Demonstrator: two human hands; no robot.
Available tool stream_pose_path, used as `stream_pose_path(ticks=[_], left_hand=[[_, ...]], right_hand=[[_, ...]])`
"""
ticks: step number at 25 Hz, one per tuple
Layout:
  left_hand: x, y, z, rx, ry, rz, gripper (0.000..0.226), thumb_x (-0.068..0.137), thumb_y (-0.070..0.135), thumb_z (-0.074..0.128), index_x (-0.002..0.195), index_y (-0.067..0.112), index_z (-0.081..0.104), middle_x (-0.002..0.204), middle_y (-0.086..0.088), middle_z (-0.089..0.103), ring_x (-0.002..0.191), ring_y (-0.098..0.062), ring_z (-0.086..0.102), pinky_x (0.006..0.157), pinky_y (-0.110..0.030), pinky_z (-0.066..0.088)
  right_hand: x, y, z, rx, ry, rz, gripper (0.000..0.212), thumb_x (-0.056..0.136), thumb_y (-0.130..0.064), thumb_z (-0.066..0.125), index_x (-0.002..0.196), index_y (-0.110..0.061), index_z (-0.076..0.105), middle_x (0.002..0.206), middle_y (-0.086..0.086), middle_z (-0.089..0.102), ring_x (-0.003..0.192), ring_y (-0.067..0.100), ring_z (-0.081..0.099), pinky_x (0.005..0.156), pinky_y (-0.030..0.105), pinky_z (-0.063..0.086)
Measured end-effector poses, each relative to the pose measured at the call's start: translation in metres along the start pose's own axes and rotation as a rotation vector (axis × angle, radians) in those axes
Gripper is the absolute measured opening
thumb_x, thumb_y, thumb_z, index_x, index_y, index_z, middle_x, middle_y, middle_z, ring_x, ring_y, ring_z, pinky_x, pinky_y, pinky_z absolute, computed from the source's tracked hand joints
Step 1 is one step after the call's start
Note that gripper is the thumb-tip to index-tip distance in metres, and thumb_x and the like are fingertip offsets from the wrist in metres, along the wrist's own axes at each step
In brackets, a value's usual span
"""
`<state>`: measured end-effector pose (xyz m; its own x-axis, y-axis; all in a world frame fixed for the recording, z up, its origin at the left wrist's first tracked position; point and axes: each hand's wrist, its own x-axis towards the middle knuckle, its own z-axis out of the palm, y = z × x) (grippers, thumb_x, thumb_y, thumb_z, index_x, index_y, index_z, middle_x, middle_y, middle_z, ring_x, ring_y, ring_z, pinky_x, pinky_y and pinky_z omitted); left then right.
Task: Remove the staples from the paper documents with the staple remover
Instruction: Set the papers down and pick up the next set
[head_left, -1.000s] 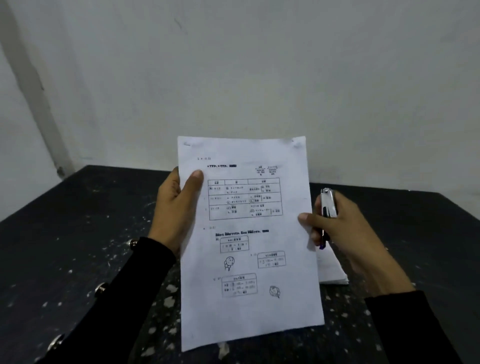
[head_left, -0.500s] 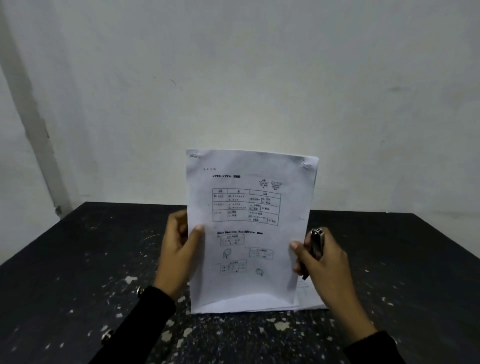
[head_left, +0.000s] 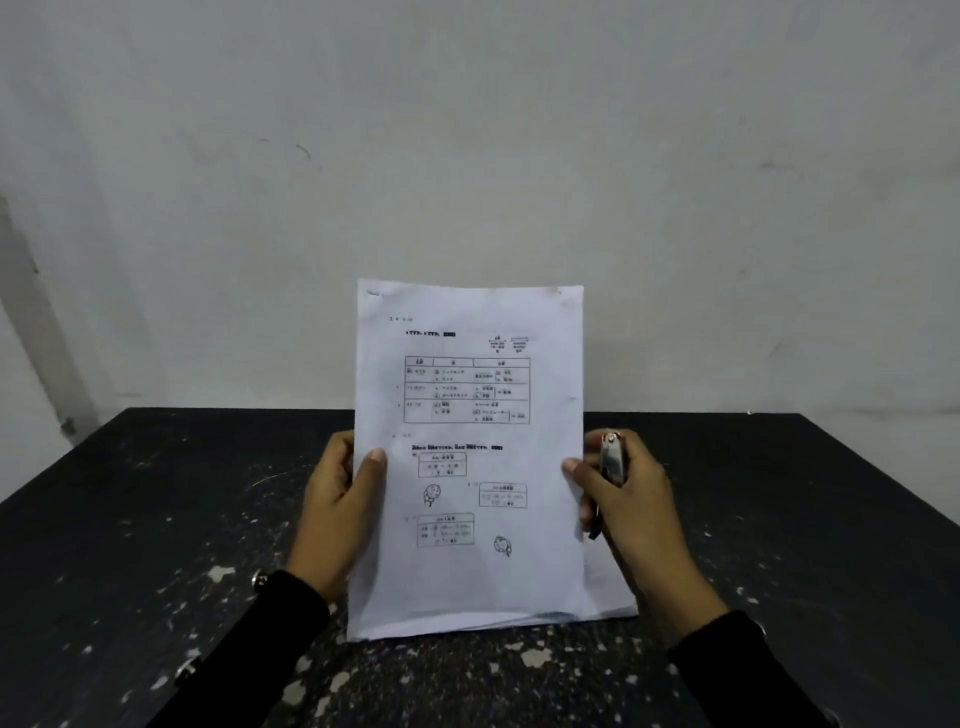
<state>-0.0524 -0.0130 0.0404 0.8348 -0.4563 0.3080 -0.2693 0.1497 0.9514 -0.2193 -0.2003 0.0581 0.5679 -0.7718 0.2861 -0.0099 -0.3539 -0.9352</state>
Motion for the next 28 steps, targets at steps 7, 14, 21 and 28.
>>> stream_pose_path(ticks=[7, 14, 21, 28], left_hand=[[0.037, -0.007, 0.08, 0.11, -0.168, -0.211, 0.002, 0.092, 0.016, 0.056, 0.091, 0.017, 0.057, 0.1, -0.007, 0.069, 0.097, -0.032, 0.066, 0.088, -0.047, 0.054], [0.066, -0.035, 0.194, 0.068, -0.369, -0.407, 0.006, 0.09, 0.008, 0.061, 0.094, 0.01, 0.056, 0.107, -0.019, 0.067, 0.092, -0.033, 0.066, 0.083, -0.043, 0.056], [0.091, -0.077, 0.263, 0.24, -0.455, -0.471, 0.011, 0.085, 0.004, 0.06, 0.083, 0.015, 0.063, 0.108, -0.017, 0.071, 0.097, -0.035, 0.07, 0.086, -0.047, 0.058], [0.105, -0.1, 0.284, 0.582, -0.552, -0.332, 0.023, 0.086, 0.008, 0.065, 0.108, 0.0, 0.067, 0.107, -0.015, 0.073, 0.076, -0.031, 0.071, 0.082, -0.036, 0.058]], right_hand=[[0.065, 0.02, -0.063, -0.104, 0.017, 0.187, 0.009, 0.085, -0.009, 0.066, 0.092, -0.012, 0.062, 0.064, 0.016, 0.062, 0.046, 0.02, 0.054, 0.046, 0.029, 0.049], [0.116, 0.071, -0.142, -0.255, 0.085, 0.415, 0.016, 0.087, -0.005, 0.064, 0.102, -0.008, 0.06, 0.077, 0.015, 0.064, 0.052, 0.019, 0.055, 0.049, 0.029, 0.049], [0.161, 0.118, -0.182, -0.457, 0.082, 0.529, 0.012, 0.085, -0.003, 0.064, 0.096, -0.006, 0.062, 0.078, 0.012, 0.062, 0.05, 0.019, 0.055, 0.049, 0.028, 0.047], [0.184, 0.162, -0.189, -0.593, 0.114, 0.503, 0.021, 0.081, -0.005, 0.064, 0.098, 0.009, 0.062, 0.078, 0.017, 0.063, 0.058, 0.026, 0.057, 0.057, 0.036, 0.051]])
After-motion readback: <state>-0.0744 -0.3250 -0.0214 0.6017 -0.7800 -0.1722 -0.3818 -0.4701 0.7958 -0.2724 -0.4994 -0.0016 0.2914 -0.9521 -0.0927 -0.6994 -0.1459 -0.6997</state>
